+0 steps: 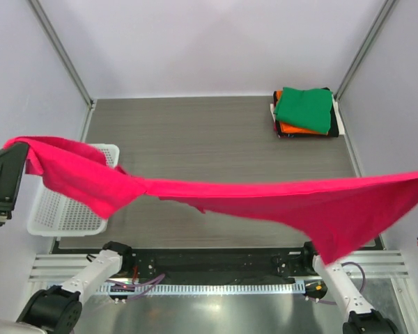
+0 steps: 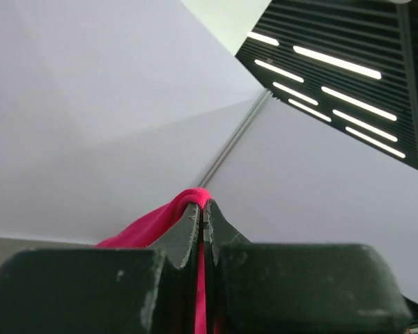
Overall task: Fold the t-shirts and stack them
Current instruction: Flatten the tshirt out
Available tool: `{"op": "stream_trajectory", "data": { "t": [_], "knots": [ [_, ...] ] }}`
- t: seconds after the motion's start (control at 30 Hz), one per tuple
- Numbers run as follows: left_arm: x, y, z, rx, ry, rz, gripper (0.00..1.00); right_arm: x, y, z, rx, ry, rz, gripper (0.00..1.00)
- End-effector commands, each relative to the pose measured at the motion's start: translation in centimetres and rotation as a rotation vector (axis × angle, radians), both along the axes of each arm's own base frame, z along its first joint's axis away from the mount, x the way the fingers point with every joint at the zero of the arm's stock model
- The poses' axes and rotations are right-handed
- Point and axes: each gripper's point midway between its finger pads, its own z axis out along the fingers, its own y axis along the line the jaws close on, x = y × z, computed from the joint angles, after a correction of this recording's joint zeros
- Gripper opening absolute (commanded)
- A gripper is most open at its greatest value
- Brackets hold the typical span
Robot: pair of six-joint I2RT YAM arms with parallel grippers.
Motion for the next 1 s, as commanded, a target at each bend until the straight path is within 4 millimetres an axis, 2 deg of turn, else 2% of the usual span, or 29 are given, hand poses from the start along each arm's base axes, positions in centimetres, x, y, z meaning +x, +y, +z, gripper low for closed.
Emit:
{"op": "stream_trajectory", "data": {
  "t": [0.0, 0.03, 0.07, 0.1, 0.13, 0.17, 0.2, 0.27, 0.3, 0.33, 0.37, 0.4, 0.43, 0.5, 0.53, 0.57, 0.6, 0.63, 0.7, 0.73, 0.8, 0.83, 0.87, 0.9, 0.93, 0.97],
  "knots": [
    [4.2, -1.9, 0.5, 0.012, 0.049, -0.038, 0.0, 3.0, -2.4, -1.0, 0.02, 0.102, -0.118, 0.01],
    [5.2, -2.1, 0.2, 0.004, 0.077, -0.039, 0.0, 5.0, -2.3, -1.5, 0.012, 0.155, -0.124, 0.01],
    [7.8, -2.7, -1.0, 0.017, 0.141, -0.033, 0.0, 6.6, -2.4, -2.1, 0.012, 0.2, -0.14, 0.01],
    [9.3, -3.0, -1.8, 0.023, 0.18, -0.026, 0.0, 8.1, -2.3, -2.9, 0.007, 0.249, -0.143, 0.01],
    [10.9, -2.9, -2.5, 0.02, 0.218, 0.005, 0.0, 10.7, -2.1, -4.6, 0.0, 0.326, -0.146, 0.01],
    [14.5, -3.5, -4.7, 0.041, 0.311, 0.025, 0.0, 14.2, -1.8, -6.3, -0.01, 0.419, -0.149, 0.01],
    [16.6, -3.3, -6.4, 0.055, 0.38, 0.073, 0.0, 16.2, -2.0, -7.8, -0.006, 0.484, -0.176, 0.01],
    [21.0, -2.9, -9.6, 0.115, 0.503, 0.162, 0.0, 22.7, -2.1, -13.8, -0.01, 0.704, -0.225, 0.01],
    [25.4, -3.8, -13.1, 0.177, 0.626, 0.184, 0.0, 25.1, -2.9, -16.2, -0.011, 0.788, -0.291, 0.01],
    [27.4, -3.7, -15.2, 0.211, 0.696, 0.207, 0.0, 27.1, -3.1, -19.7, -0.024, 0.891, -0.319, 0.01],
    [29.6, -3.2, -17.2, 0.236, 0.759, 0.233, 0.0, 28.7, -3.1, -21.9, -0.033, 0.957, -0.337, 0.01],
    [33.7, -3.8, -22.2, 0.272, 0.909, 0.208, 0.0, 31.6, -3.2, -25.6, -0.055, 1.069, -0.37, 0.01],
    [35.4, -3.6, -24.7, 0.274, 0.982, 0.196, 0.0, 32.7, -3.3, -27.6, -0.056, 1.131, -0.364, 0.01],
    [38.4, -3.5, -30.3, 0.301, 1.132, 0.118, 0.26, 34.9, -3.1, -32.3, -0.067, 1.274, -0.335, 0.52],
    [39.8, -3.3, -35.1, 0.336, 1.282, 0.11, 0.4, 35.0, -3.1, -33.1, -0.068, 1.295, -0.332, 0.69],
    [39.8, -2.8, -36.8, 0.364, 1.339, 0.124, 0.63, 35.0, -3.0, -33.3, -0.07, 1.294, -0.323, 0.99],
    [39.7, -2.8, -37.9, 0.394, 1.37, 0.12, 0.69, 35.2, -2.8, -33.1, -0.076, 1.268, -0.31, 1.0],
    [39.5, -2.8, -39.6, 0.422, 1.383, 0.111, 0.79, 34.3, -2.8, -33.1, -0.078, 1.249, -0.302, 1.0],
    [39.0, -2.6, -40.7, 0.42, 1.362, 0.121, 0.89, 33.8, -2.6, -32.9, -0.085, 1.216, -0.286, 1.0],
    [37.9, -2.4, -41.5, 0.429, 1.358, 0.118, 0.94, 32.9, -2.5, -33.6, -0.089, 1.223, -0.276, 1.0],
    [38.0, -2.4, -41.8, 0.428, 1.318, 0.121, 0.97, 32.3, -1.2, -34.2, -0.072, 1.208, -0.203, 1.0],
    [37.7, -2.4, -42.4, 0.438, 1.326, 0.118, 0.97, 31.7, -0.8, -36.3, -0.068, 1.246, -0.179, 1.0],
    [37.0, -2.3, -43.6, 0.444, 1.346, 0.112, 0.97, 30.9, 0.1, -36.3, -0.056, 1.229, -0.129, 1.0],
    [36.8, -2.2, -44.1, 0.444, 1.349, 0.116, 0.97, 31.0, 1.0, -36.6, -0.051, 1.208, -0.091, 1.0],
    [36.6, -2.1, -44.8, 0.444, 1.356, 0.122, 0.94, 30.3, 1.6, -39.0, -0.035, 1.249, -0.06, 1.0],
    [36.6, -2.2, -45.8, 0.436, 1.346, 0.122, 0.92, 29.8, 3.1, -39.3, -0.021, 1.243, 0.025, 1.0]
  ]
}}
